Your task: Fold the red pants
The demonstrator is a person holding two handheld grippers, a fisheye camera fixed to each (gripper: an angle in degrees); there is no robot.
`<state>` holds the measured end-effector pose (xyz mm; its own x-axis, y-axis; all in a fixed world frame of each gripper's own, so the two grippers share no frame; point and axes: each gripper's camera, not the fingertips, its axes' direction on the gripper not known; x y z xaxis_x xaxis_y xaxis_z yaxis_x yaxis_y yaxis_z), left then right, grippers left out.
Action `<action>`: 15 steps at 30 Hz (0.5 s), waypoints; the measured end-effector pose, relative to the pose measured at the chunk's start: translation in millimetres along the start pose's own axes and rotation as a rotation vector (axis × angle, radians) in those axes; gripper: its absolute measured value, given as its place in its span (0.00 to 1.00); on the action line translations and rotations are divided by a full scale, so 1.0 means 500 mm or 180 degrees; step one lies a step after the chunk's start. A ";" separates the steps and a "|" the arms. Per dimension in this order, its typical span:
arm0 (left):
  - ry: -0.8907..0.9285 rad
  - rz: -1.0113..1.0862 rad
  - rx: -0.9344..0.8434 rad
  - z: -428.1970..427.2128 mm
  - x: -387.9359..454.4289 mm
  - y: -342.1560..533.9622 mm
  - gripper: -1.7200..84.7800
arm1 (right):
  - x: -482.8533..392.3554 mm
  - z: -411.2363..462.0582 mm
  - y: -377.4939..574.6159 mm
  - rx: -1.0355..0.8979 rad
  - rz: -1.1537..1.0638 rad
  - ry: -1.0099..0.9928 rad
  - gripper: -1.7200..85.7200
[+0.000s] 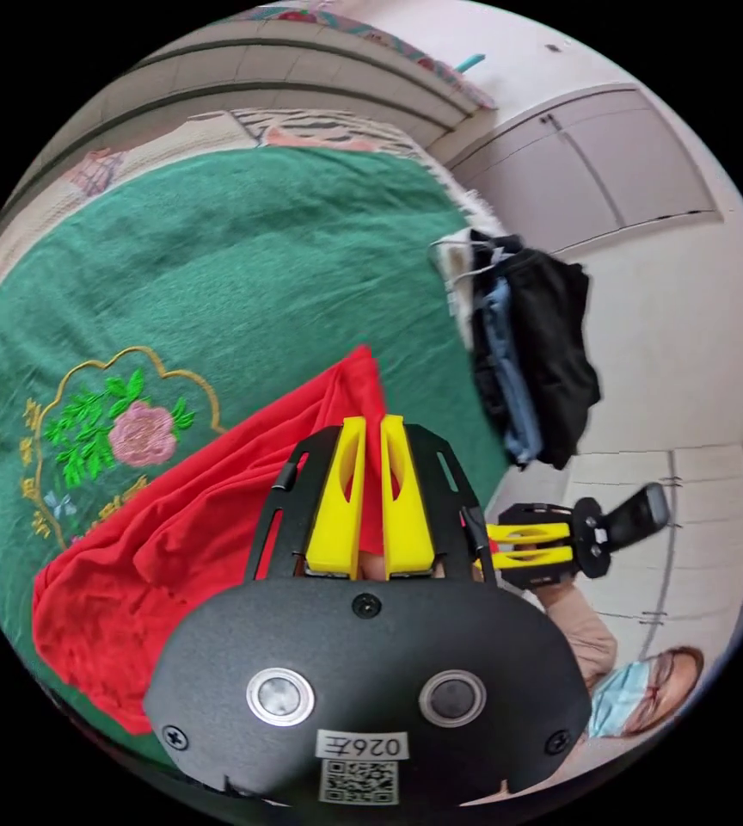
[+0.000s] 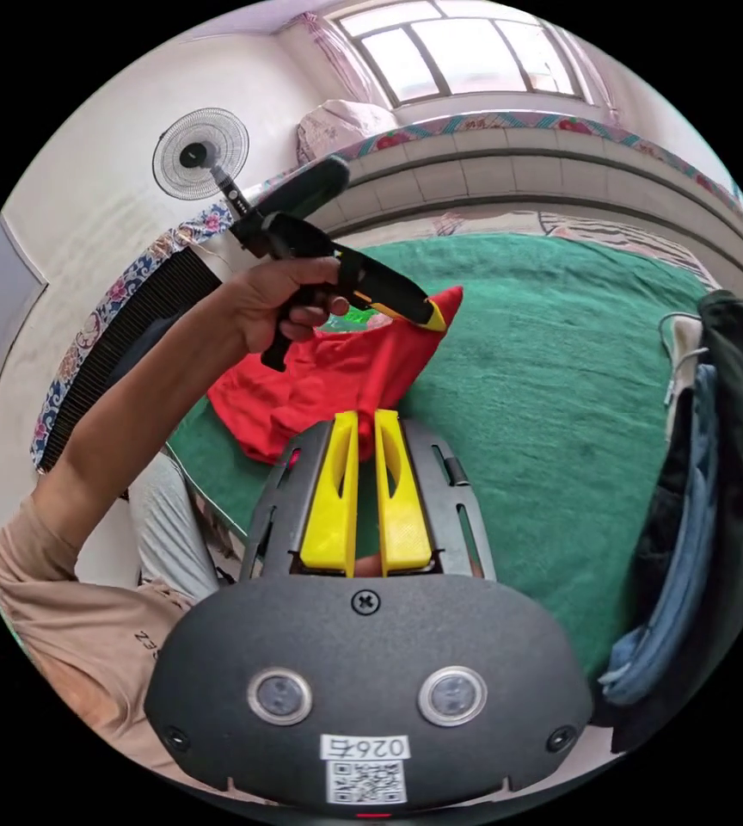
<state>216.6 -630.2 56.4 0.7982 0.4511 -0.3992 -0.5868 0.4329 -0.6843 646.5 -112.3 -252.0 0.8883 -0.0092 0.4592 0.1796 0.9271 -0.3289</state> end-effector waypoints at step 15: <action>0.0497 0.0683 0.0530 -0.061 -0.124 0.124 0.03 | -0.228 -0.237 -0.167 0.0502 -0.0430 -0.0224 0.01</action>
<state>134.8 -654.9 20.0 0.6575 0.4261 -0.6214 -0.7480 0.4684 -0.4702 580.3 -233.3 -374.8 0.8280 -0.1163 0.5485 0.2218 0.9664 -0.1299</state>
